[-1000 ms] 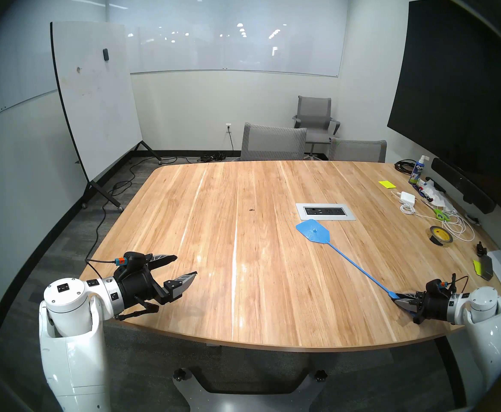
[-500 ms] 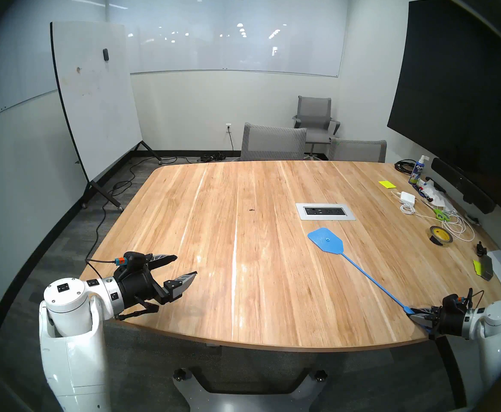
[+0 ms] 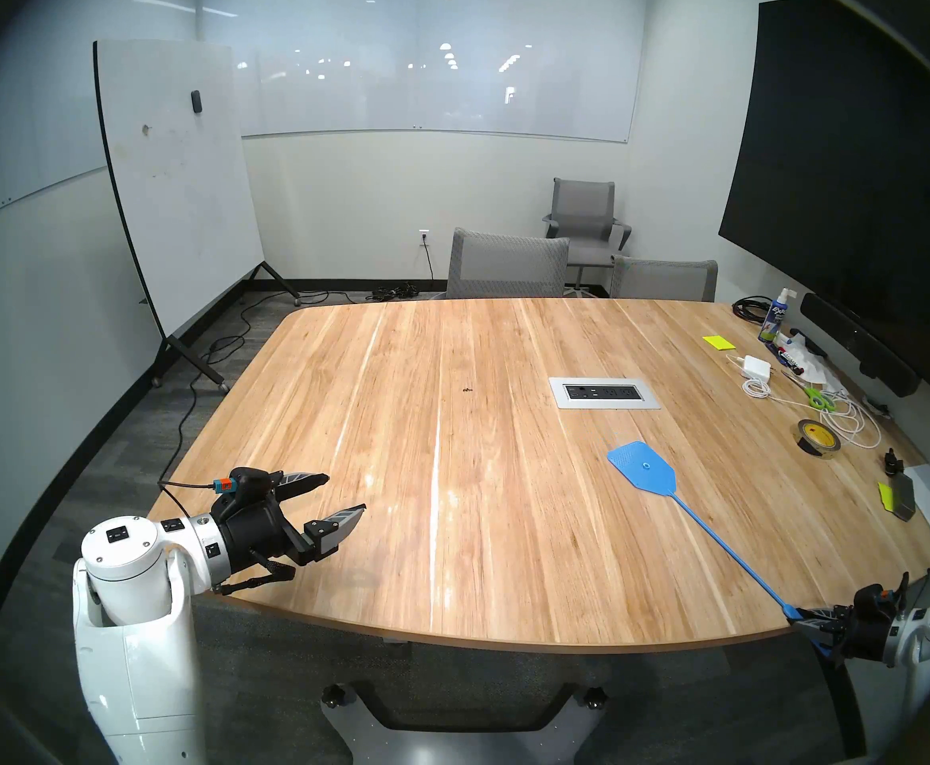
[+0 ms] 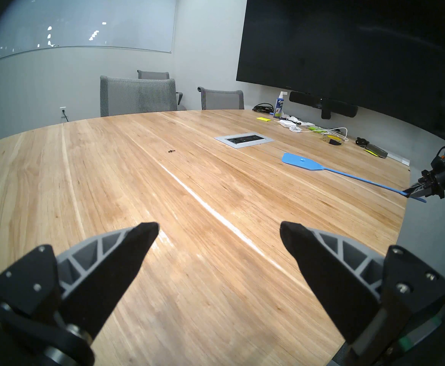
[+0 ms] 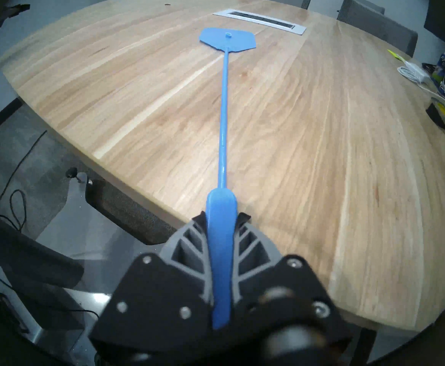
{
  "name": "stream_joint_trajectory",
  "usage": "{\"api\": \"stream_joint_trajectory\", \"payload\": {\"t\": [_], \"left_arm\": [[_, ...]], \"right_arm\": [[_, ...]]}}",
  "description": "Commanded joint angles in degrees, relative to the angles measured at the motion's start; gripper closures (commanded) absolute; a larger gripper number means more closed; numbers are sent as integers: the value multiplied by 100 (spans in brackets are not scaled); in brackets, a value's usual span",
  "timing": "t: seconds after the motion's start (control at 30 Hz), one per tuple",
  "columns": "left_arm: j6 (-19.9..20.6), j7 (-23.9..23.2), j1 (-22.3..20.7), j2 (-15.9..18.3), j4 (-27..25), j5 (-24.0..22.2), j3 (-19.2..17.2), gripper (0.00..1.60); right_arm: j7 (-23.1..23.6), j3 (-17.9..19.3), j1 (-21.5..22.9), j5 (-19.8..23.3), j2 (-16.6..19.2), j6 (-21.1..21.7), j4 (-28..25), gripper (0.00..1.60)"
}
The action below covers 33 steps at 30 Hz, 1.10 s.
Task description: Swat a bug on table
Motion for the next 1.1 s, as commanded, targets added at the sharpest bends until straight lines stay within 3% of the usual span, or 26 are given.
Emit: {"api": "stream_joint_trajectory", "payload": {"t": [0.0, 0.6, 0.63, 0.67, 0.7, 0.73, 1.07], "left_arm": [[-15, -14, -6, 0, -84, -8, 11, 0], [-18, -35, -15, -19, -86, 15, 0, 0], [-18, -36, -16, -20, -85, 16, -1, 0], [-18, -37, -17, -21, -85, 18, -2, 0], [-18, -38, -18, -22, -83, 19, -3, 0], [-19, -40, -19, -22, -82, 20, -3, 0], [-20, -51, -25, -32, -83, 32, -10, 0]], "right_arm": [[-22, 142, -323, -44, -292, -92, -228, 160], [11, 482, -250, 27, -519, -157, -157, 160], [29, 500, -201, 98, -541, -122, -188, 141], [20, 520, -160, 145, -574, -100, -232, 78], [52, 539, -107, 232, -584, -48, -283, 84], [58, 554, -73, 272, -589, -11, -335, 159], [76, 718, 70, 495, -629, 416, -711, 160]]}}
